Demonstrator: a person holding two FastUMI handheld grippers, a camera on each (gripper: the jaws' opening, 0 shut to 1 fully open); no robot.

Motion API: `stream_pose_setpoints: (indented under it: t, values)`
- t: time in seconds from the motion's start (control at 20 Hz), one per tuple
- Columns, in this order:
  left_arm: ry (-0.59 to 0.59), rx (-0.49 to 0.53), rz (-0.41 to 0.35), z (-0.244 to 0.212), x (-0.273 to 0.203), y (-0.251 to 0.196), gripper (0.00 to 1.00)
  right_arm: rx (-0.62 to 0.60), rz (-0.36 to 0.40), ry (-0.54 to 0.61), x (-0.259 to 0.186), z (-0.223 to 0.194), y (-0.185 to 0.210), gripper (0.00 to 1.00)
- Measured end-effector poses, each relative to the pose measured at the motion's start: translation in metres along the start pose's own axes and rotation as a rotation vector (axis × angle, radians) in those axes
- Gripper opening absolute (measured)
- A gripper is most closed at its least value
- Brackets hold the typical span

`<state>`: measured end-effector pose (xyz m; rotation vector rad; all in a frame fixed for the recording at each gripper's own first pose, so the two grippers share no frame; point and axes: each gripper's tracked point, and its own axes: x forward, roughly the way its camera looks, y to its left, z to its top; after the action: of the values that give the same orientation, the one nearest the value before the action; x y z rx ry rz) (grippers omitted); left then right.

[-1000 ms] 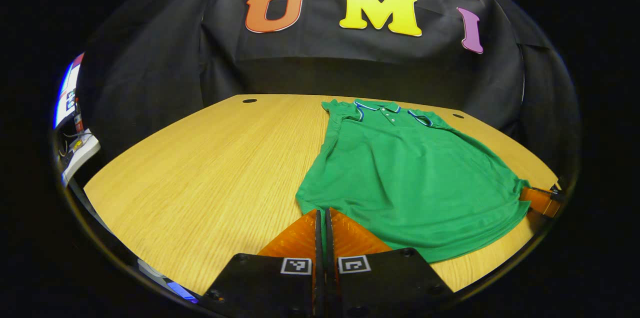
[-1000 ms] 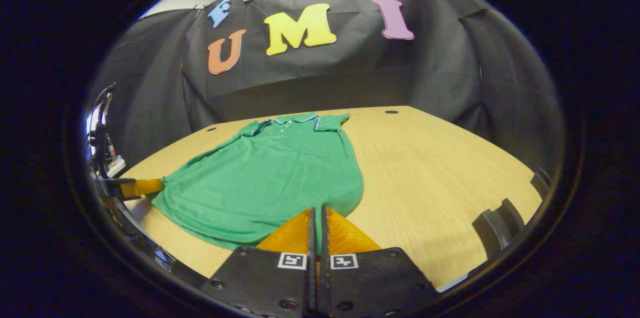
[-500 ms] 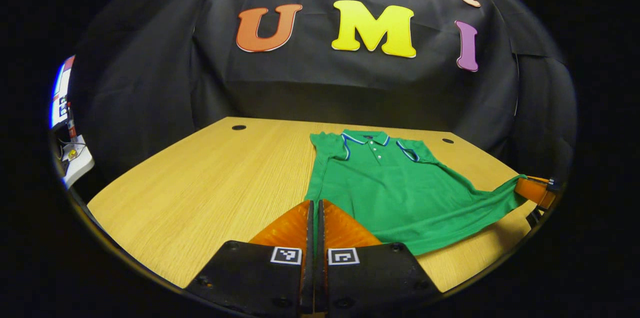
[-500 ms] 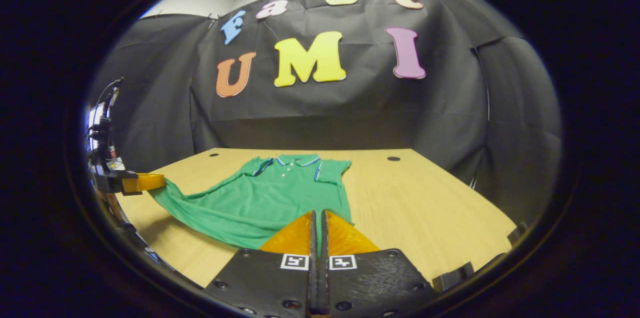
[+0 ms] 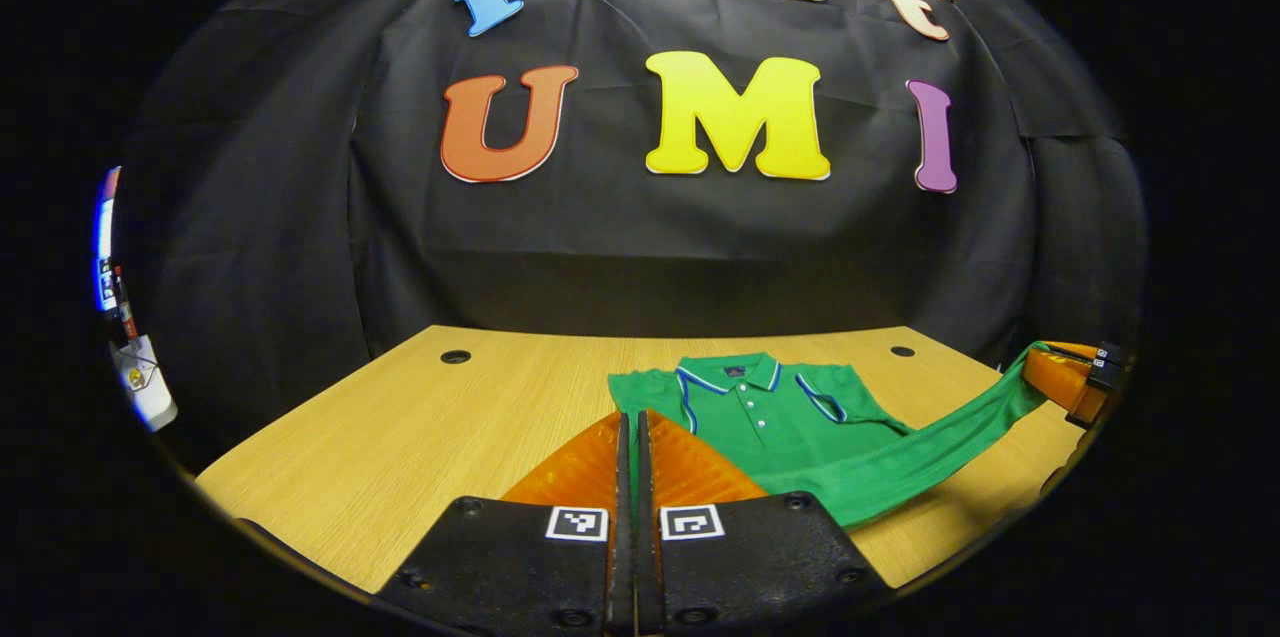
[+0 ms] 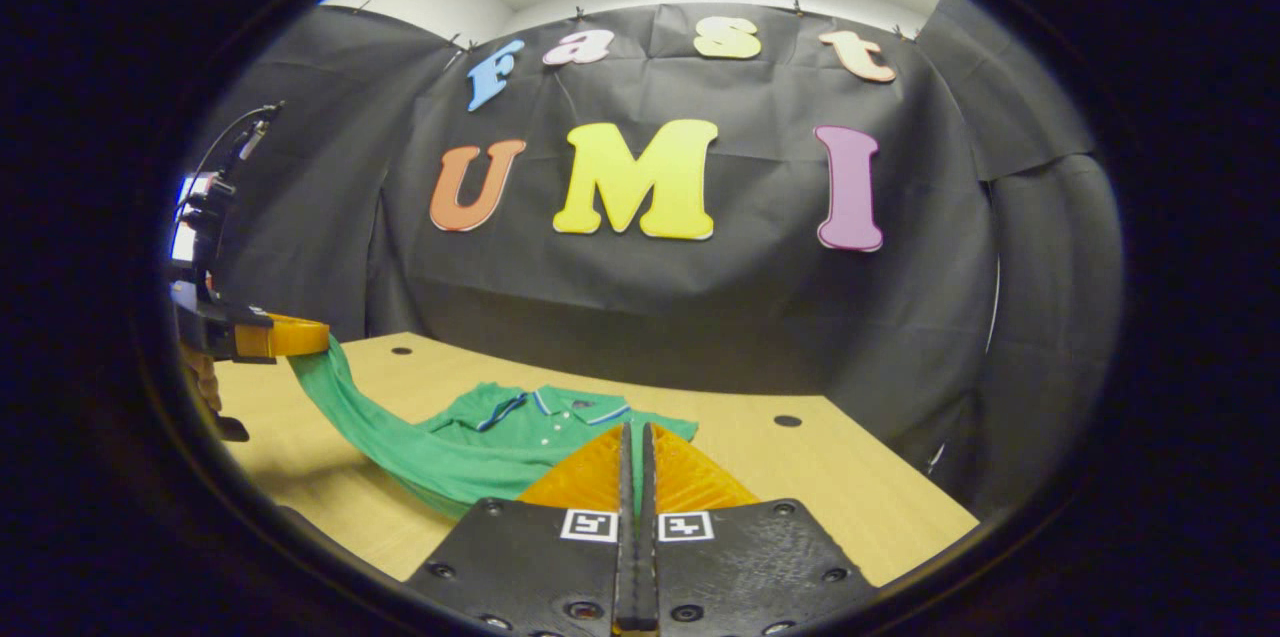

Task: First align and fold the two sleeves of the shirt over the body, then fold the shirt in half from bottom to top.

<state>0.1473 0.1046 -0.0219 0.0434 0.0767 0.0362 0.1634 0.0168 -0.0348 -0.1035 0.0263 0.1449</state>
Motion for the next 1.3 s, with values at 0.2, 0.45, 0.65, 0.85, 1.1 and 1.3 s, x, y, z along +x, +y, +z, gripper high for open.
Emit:
stream_pose_setpoints:
  t: [0.2, 0.45, 0.65, 0.85, 1.1, 1.3]
  values:
    - [-0.057, -0.037, 0.002, 0.044, 0.057, 0.003, 0.07, 0.007, -0.053, -0.071, 0.059, 0.053, -0.011, 0.0]
    - [-0.147, 0.008, 0.038, 0.079, 0.146, 0.016, 0.06, 0.044, -0.126, -0.092, 0.151, 0.066, -0.018, 0.0]
    - [-0.126, 0.012, 0.058, 0.049, 0.22, 0.024, 0.06, 0.013, -0.166, -0.048, 0.24, 0.023, -0.019, 0.0]
    - [-0.072, 0.061, 0.036, 0.004, 0.292, 0.024, 0.07, 0.03, -0.198, 0.022, 0.317, -0.031, -0.023, 0.0]
    - [-0.075, 0.059, -0.001, -0.016, 0.343, 0.009, 0.07, 0.003, -0.235, 0.036, 0.363, -0.053, -0.036, 0.0]
    - [-0.051, 0.116, 0.033, -0.035, 0.348, 0.015, 0.11, -0.002, -0.225, 0.047, 0.369, -0.07, -0.033, 0.0]
